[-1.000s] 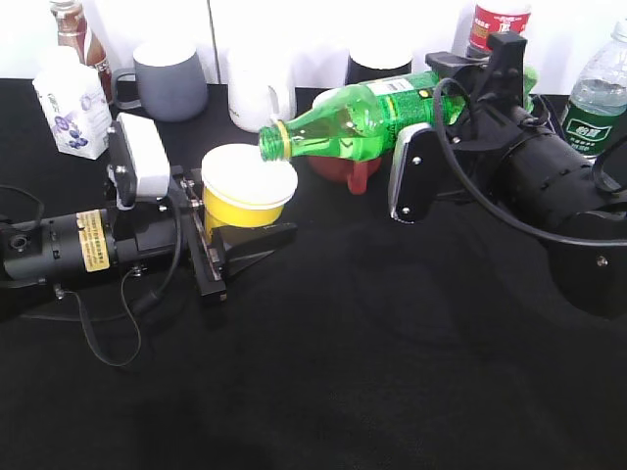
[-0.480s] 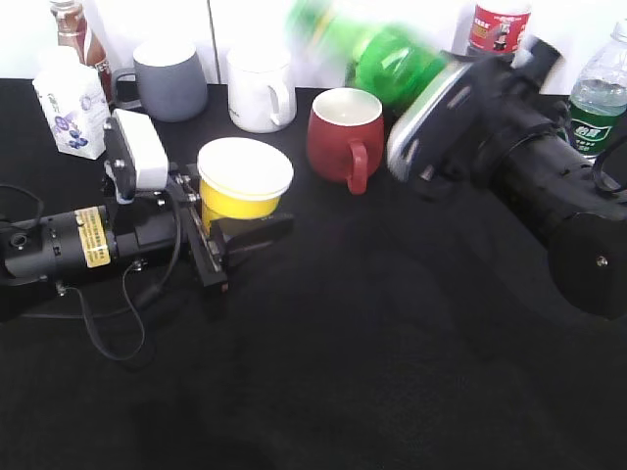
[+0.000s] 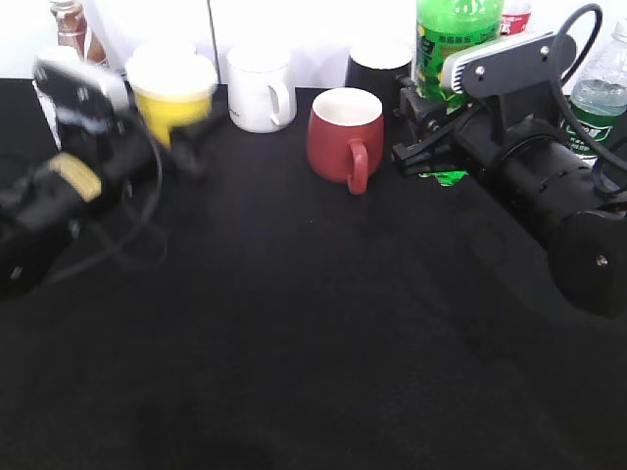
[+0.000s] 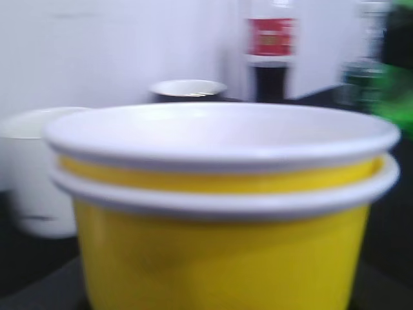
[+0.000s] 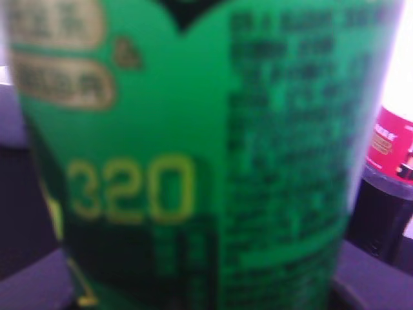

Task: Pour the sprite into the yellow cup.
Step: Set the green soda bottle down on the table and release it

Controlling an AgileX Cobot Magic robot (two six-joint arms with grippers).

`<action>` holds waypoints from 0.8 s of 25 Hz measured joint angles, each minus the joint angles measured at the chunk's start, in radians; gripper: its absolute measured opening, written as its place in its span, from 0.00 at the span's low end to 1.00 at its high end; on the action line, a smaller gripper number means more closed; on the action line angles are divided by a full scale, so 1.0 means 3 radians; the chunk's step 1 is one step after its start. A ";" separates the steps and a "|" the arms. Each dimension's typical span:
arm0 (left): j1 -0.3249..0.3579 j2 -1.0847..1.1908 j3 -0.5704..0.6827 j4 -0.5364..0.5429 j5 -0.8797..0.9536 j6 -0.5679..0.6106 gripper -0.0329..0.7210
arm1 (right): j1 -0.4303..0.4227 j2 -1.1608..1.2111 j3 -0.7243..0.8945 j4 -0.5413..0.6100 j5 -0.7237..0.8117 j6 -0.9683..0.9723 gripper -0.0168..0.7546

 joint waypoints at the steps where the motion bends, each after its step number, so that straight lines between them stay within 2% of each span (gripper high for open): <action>1: 0.0054 0.0063 -0.0101 -0.0064 -0.0007 0.0012 0.65 | 0.0000 0.0000 0.0000 0.0063 0.0000 0.0000 0.57; 6: 0.0275 0.0526 -0.0616 -0.0115 0.0003 0.0025 0.65 | 0.0000 0.0000 0.0000 0.0106 0.0000 0.0074 0.57; 12: 0.0293 0.1090 -0.1134 -0.0033 0.0004 0.0025 0.65 | 0.0000 0.0000 0.0000 0.0106 0.0000 0.0081 0.57; 20: 0.0293 0.1226 -0.1260 -0.0005 0.0007 0.0025 0.65 | 0.0000 0.0000 0.0000 0.0106 -0.0014 0.0081 0.57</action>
